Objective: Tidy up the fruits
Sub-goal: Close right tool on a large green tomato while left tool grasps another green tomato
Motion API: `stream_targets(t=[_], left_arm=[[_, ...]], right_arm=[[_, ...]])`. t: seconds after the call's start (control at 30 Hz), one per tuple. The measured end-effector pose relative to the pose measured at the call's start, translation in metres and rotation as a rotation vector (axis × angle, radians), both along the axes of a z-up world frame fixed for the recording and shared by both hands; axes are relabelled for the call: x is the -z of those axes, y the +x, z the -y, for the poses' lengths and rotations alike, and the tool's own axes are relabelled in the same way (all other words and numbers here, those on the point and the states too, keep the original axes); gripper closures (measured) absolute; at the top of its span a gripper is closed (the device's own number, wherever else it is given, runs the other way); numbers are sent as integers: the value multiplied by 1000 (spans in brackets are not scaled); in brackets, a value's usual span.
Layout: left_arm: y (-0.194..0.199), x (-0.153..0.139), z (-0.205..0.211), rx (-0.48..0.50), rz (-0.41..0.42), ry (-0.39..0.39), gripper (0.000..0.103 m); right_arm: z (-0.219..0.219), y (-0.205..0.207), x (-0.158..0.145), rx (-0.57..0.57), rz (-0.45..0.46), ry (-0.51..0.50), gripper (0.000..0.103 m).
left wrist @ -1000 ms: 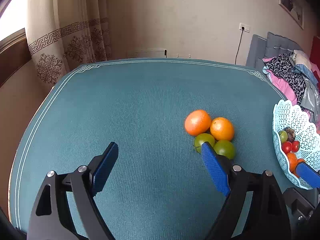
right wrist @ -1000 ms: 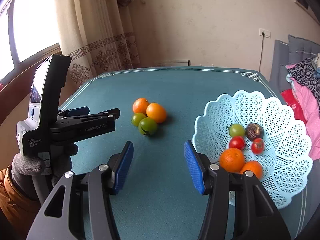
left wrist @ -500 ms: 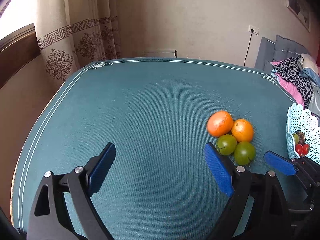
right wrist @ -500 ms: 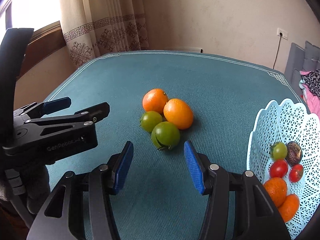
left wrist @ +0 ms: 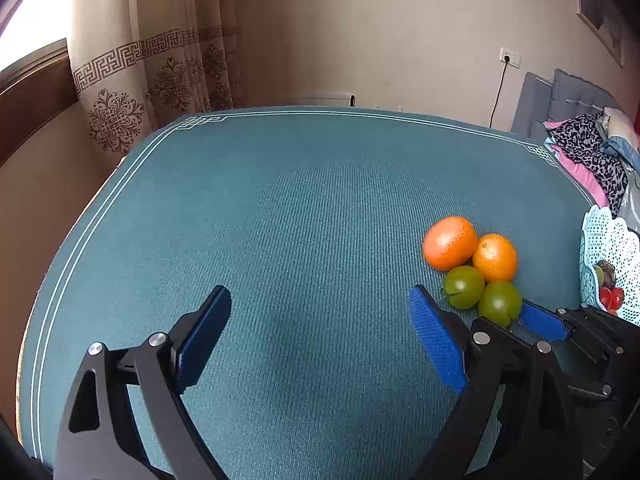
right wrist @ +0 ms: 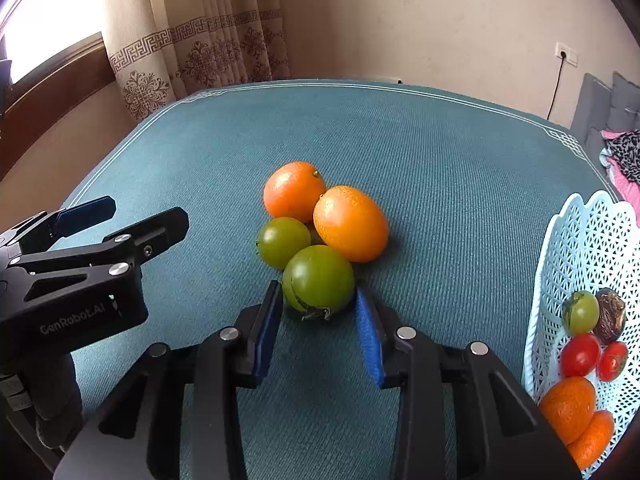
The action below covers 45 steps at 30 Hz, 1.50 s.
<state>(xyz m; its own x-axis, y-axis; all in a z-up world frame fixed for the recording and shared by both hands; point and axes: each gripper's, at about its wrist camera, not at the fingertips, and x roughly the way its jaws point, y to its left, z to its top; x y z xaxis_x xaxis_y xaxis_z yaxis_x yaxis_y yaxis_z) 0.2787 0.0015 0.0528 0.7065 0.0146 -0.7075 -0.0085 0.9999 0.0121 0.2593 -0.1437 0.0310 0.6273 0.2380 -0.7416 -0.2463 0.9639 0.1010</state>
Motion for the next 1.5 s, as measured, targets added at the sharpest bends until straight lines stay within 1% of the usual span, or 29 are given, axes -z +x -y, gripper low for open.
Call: stream_targets(t=[0.2,0.4,0.57,0.87,0.93,1.0,1.33,1.5], left_arm=[[3,-1,9,22,0,15,12],[9,-3,26,73,4,24,12],[6,1,37,108,-6,27,12],[5,4,50,162,-27,-10,12],[3,4,55,178,-23,-11,13],[3,5,61,197,-23,-11,20],[11,18,79,257,-70,-30,45],[18,24,86,274,-96,-43,61]], right_arm=[[1,-4,0,-17,-6,14,68],[5,-19,-1,-39,-18,23,68],[15,-35,1,-46,-43,57,68],[27,-67,2,-63,-49,78,68],[29,-72,2,-62,-48,84,68],[32,-76,2,-60,-47,87,68],[38,-79,1,-42,-35,107,68],[41,-79,3,-37,-35,113,68]])
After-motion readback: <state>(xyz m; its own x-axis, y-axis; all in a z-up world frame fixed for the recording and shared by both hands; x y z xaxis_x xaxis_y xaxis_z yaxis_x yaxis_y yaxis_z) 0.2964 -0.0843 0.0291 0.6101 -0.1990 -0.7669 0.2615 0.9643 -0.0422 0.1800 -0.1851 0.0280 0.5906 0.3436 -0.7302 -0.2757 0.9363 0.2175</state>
